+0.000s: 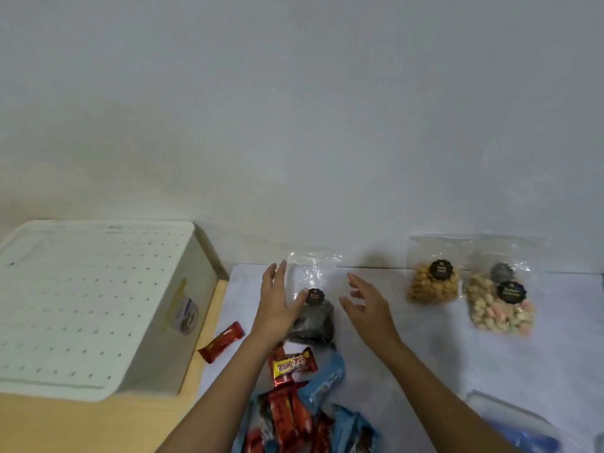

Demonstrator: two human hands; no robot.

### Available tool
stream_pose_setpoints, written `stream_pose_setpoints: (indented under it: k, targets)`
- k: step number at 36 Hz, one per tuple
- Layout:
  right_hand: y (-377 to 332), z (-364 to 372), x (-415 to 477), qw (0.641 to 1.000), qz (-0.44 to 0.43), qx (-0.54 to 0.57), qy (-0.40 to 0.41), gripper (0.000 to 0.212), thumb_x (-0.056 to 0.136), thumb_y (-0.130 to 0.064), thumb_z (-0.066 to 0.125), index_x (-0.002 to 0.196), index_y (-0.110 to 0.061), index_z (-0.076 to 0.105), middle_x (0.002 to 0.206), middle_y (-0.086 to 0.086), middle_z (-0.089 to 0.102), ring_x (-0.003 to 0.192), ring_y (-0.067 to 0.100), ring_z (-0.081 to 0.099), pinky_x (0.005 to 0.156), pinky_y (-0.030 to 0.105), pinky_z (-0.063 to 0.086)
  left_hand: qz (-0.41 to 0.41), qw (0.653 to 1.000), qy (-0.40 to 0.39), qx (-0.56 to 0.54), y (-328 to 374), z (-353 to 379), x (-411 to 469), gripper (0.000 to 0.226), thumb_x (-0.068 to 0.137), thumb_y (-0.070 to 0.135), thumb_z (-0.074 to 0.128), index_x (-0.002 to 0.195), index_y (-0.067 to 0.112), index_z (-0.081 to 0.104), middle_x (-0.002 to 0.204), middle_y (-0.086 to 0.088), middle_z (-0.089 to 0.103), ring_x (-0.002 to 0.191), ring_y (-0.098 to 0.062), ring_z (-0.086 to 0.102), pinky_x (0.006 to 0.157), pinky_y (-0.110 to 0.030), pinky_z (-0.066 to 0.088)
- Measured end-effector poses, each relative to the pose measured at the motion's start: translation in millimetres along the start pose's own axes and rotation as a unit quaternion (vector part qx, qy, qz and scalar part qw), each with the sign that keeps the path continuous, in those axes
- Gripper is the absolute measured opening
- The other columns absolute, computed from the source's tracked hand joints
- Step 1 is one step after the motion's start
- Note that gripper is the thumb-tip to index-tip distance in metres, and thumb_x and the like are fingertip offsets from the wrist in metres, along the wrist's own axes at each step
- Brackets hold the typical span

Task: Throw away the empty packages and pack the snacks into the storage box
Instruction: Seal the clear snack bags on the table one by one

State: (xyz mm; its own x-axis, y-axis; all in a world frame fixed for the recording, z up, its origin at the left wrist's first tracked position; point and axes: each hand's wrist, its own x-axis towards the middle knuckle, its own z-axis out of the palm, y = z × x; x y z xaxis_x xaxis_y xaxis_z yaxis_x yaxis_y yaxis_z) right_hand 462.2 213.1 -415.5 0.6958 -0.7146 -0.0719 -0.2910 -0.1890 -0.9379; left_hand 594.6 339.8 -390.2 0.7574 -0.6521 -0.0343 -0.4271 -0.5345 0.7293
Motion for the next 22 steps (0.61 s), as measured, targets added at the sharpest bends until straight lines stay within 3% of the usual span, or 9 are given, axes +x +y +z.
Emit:
stream_pose_setpoints:
  k: [4, 7, 11, 15, 18, 22]
  targets:
    - [1, 29, 0, 0.997, 0.05, 0.059, -0.004, 0.058, 0.091, -0.018, 0.059, 0.144, -0.02, 0.033, 0.14, 0.001, 0.042, 0.116, 0.013, 0.047, 0.095, 0.025, 0.042, -0.034, 0.997, -0.059, -0.024, -21, -3, 5, 0.081, 0.088, 0.047, 0.054, 0.149, 0.021, 0.007, 0.156, -0.001, 0.005, 0.144, -0.019, 0.009, 0.114, -0.032, 0.016]
    - [3, 39, 2, 0.995, 0.077, 0.068, 0.005, 0.063, 0.091, -0.02, 0.058, 0.146, -0.02, 0.027, 0.146, 0.004, 0.038, 0.125, 0.018, 0.045, 0.1, 0.03, 0.043, -0.048, 0.993, -0.101, -0.041, -27, 0, 10, 0.081, 0.085, 0.049, 0.058, 0.147, 0.024, 0.013, 0.152, -0.002, 0.022, 0.14, -0.019, 0.022, 0.116, -0.04, 0.024]
    - [4, 46, 4, 0.992, 0.101, 0.076, 0.026, 0.065, 0.089, -0.017, 0.062, 0.145, -0.015, 0.029, 0.142, 0.011, 0.041, 0.124, 0.021, 0.048, 0.098, 0.03, 0.045, -0.052, 0.987, -0.131, -0.077, -24, 6, 11, 0.074, 0.088, 0.026, 0.06, 0.145, 0.01, 0.015, 0.131, 0.007, 0.033, 0.123, -0.007, 0.031, 0.101, -0.021, 0.029]
    - [4, 48, 1, 0.991, 0.107, 0.075, 0.036, 0.06, 0.087, -0.016, 0.065, 0.14, -0.009, 0.038, 0.136, 0.012, 0.048, 0.112, 0.014, 0.051, 0.091, 0.023, 0.044, -0.045, 0.989, -0.118, -0.075, -29, 13, 10, 0.078, 0.086, 0.028, 0.062, 0.146, 0.01, 0.016, 0.138, -0.008, 0.037, 0.129, -0.022, 0.037, 0.102, -0.027, 0.034]
    - [2, 44, -2, 0.993, 0.088, 0.067, 0.043, 0.059, 0.085, -0.012, 0.067, 0.138, -0.006, 0.041, 0.133, 0.011, 0.05, 0.109, 0.012, 0.049, 0.087, 0.018, 0.044, -0.053, 0.988, -0.111, -0.088, -26, 14, 8, 0.079, 0.087, 0.024, 0.062, 0.147, 0.009, 0.013, 0.141, -0.008, 0.031, 0.122, -0.013, 0.04, 0.094, -0.019, 0.034]
    - [-3, 34, -8, 0.996, 0.037, 0.066, 0.053, 0.053, 0.084, -0.008, 0.067, 0.133, -0.007, 0.047, 0.127, 0.005, 0.053, 0.112, 0.014, 0.053, 0.08, 0.008, 0.048, -0.036, 0.987, -0.075, -0.136, -17, 15, -2, 0.076, 0.086, 0.014, 0.063, 0.147, 0.011, 0.016, 0.141, -0.007, 0.028, 0.115, -0.009, 0.041, 0.094, -0.019, 0.037]
